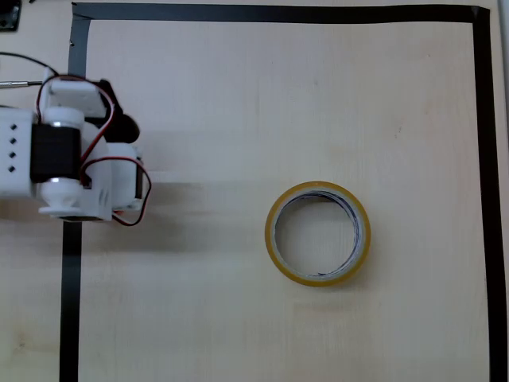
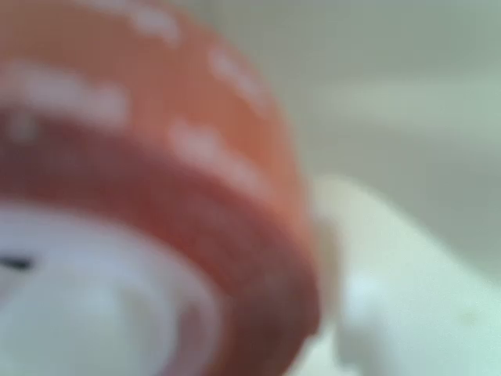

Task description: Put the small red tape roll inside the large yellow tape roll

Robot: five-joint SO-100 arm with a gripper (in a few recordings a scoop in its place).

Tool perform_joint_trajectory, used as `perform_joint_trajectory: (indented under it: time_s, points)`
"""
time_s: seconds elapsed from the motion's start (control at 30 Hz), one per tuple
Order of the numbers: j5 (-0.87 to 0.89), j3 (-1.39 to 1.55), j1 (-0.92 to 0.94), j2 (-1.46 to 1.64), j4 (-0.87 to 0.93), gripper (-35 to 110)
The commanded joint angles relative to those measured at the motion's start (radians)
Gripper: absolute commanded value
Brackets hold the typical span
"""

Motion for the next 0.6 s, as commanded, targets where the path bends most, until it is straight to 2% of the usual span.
perform_joint_trajectory:
  time_s: [0.0,0.23,0.57]
  points:
    - [-0.005,-0.287,0.011,0.018,0.11,0]
    - [0.002,-0.515,0.063,-0.029,0.057,0]
    - [0.002,-0.703,0.153,-0.158,-0.193,0]
